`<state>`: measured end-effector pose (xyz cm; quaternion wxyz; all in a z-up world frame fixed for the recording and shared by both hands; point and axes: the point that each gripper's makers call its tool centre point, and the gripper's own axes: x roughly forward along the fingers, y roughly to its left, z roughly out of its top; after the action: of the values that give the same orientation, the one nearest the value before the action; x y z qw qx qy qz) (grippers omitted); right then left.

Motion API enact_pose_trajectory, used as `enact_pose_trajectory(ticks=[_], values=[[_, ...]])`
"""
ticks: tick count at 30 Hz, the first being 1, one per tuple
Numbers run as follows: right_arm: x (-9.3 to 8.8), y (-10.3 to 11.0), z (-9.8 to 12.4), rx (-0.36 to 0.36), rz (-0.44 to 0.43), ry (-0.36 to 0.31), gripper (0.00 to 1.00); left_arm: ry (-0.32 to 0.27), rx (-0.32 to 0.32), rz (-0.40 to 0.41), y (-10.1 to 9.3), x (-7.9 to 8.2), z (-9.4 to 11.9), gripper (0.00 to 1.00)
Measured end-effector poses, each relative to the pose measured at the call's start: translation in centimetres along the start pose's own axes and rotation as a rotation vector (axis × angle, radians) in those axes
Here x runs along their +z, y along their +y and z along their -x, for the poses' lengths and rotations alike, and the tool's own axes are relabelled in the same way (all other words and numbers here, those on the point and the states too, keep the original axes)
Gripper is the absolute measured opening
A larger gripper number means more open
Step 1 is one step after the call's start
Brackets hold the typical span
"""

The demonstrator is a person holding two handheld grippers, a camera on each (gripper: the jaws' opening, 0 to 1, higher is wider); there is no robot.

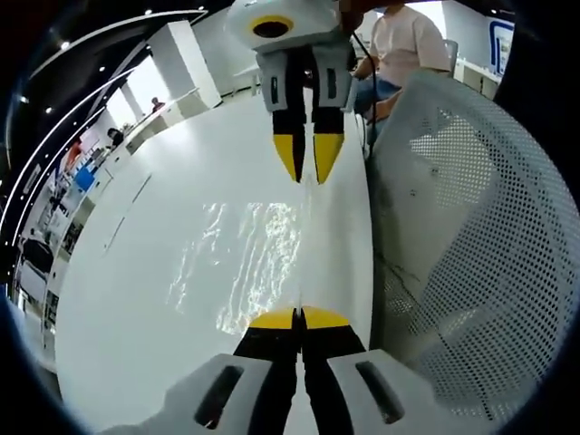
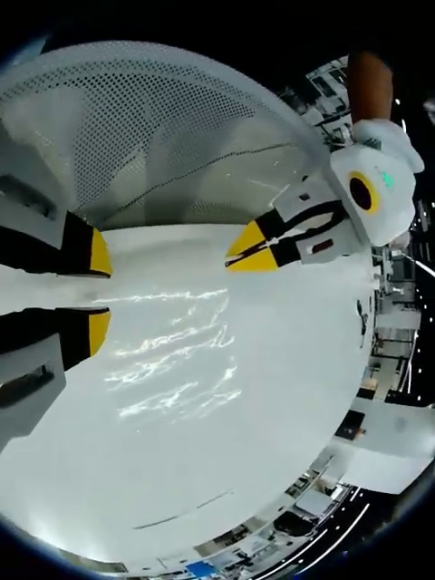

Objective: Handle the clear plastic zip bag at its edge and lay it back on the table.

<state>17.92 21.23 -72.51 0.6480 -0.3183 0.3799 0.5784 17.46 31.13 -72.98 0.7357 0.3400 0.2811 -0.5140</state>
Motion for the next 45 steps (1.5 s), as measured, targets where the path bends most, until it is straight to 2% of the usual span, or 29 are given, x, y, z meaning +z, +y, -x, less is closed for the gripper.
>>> enact_pose_trajectory(ticks=[3, 7, 19, 26, 40, 45], values=[[0.5, 0.0, 0.0, 0.009, -0.035, -0.029, 0.14, 0.004, -0.003, -0.008, -0.1, -0.1, 0.0, 0.0], [1.2, -0.1, 0.1, 0.006, -0.04, -0.051, 0.14, 0.007, -0.002, -0.019, -0.2, -0.2, -0.2, 0.0], [3.1, -0.6, -0.2, -0.014, -0.057, -0.063, 0.13, -0.007, 0.007, -0.062, -0.2, 0.5, -0.2, 0.0], [3.5, -0.2, -0.7, 0.001, -0.048, -0.055, 0.13, -0.034, 0.012, -0.043, 0.1, 1.1, -0.2, 0.0], [3.4, 0.4, -1.2, 0.023, -0.042, -0.026, 0.12, -0.062, 0.031, -0.07, 0.2, 1.8, 0.0, 0.0], [3.3, 0.1, -1.1, 0.023, -0.055, -0.019, 0.12, -0.068, 0.033, -0.143, 0.1, 1.9, 0.0, 0.0]])
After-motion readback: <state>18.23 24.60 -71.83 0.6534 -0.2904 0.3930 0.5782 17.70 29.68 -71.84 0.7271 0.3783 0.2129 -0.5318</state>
